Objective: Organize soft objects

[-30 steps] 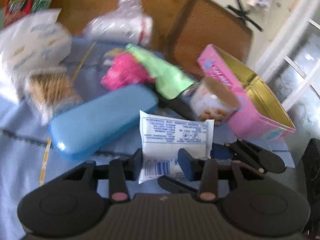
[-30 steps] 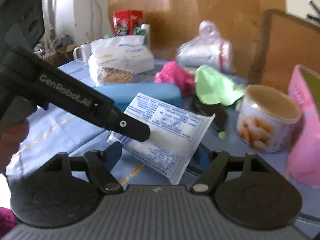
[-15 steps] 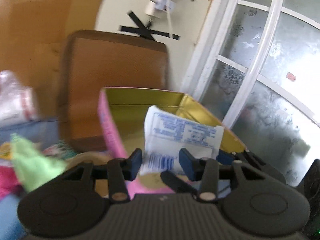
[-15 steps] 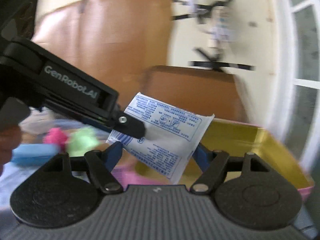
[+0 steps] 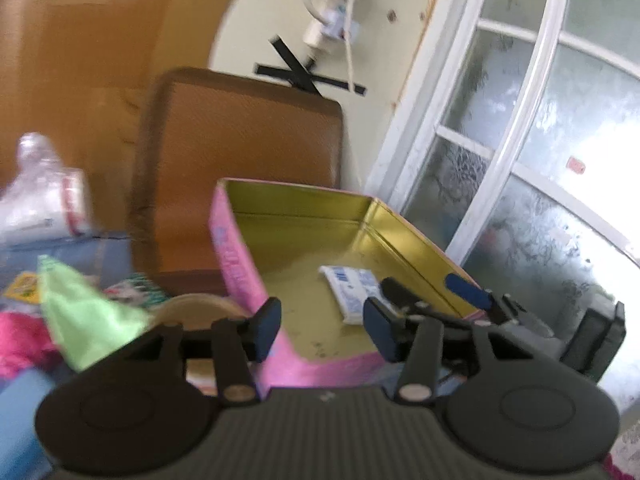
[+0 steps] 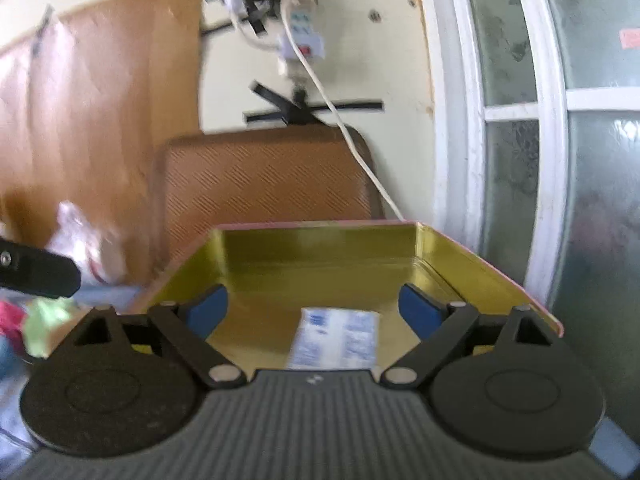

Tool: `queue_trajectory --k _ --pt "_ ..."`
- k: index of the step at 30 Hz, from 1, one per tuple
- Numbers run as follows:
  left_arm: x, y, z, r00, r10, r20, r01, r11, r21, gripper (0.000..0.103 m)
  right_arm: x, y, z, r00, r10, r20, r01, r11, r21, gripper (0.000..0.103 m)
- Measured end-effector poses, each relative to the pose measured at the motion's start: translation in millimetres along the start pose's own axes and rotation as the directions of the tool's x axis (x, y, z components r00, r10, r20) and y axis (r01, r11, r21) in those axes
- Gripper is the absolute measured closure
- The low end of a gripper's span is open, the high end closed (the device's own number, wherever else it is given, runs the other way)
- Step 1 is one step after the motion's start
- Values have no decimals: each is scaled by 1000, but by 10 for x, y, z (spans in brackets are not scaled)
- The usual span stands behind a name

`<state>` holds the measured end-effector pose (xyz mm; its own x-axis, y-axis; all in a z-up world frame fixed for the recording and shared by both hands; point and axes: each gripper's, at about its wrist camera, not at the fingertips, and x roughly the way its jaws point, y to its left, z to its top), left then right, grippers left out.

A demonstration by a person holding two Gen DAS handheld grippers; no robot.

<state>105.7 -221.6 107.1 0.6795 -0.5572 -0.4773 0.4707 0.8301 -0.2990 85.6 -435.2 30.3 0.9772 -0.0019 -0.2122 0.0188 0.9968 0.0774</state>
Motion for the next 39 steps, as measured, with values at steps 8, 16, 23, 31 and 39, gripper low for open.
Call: queue_trajectory --k 8,16,23,31,39 --pt "-855 689 -527 995 83 50 -80 995 -58 55 -335 589 -54 974 226 22 -226 974 -13 44" --pt "-1558 1461 -1034 958 278 72 -262 948 -183 51 -321 1431 -278 895 429 -118 -437 898 -52 47" --pt "-1826 2114 -1362 911 413 22 -382 861 -335 51 -308 1994 -389 828 509 -235 -541 836 -92 46" --pt "-1745 2195 -1444 913 407 38 -371 863 -343 46 -175 2420 -411 786 536 -307 -588 802 -105 29" --pt "-1754 2180 -1516 919 392 50 -354 874 -333 45 637 2373 -242 766 511 -390 -504 854 130 35"
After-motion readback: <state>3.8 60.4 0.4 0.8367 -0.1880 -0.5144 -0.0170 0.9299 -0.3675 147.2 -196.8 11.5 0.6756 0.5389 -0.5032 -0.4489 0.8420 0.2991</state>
